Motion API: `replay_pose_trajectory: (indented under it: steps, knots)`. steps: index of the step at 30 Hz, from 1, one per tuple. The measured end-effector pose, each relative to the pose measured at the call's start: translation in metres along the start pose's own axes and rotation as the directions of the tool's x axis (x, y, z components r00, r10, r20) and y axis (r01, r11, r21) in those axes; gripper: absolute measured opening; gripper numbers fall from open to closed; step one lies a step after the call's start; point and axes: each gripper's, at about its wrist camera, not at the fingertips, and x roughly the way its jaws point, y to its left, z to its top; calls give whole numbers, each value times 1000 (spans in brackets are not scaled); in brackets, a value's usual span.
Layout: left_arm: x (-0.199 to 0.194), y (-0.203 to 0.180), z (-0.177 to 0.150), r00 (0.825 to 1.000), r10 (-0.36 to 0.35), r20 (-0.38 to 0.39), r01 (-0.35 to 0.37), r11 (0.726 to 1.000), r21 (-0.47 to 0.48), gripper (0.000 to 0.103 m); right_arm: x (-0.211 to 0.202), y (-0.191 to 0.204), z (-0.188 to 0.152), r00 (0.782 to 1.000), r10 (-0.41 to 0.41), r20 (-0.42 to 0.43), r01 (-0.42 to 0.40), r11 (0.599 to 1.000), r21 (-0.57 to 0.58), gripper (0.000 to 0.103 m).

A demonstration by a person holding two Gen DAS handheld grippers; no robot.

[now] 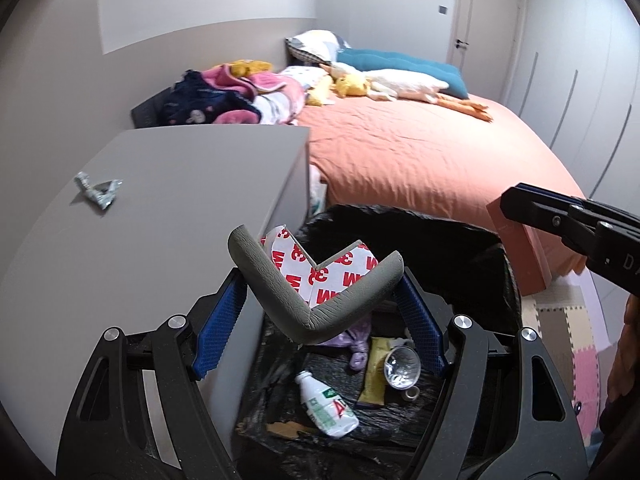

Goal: Collect trash
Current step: 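Open both tools to drop the corner guard and eraser into the bin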

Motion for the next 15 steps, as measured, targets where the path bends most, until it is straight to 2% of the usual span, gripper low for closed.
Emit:
replay_pose_trajectory:
  steps: [6,15]
  knots:
    - [8,-14,1,999,-29,-14,30,999,25,74,-3,-17,-2,1000,-27,0,27,999,24,20]
    - [15,-14,2,999,-41,-34,42,999,31,74,-1,-27,-5,999,-42,-15,42,998,36,20]
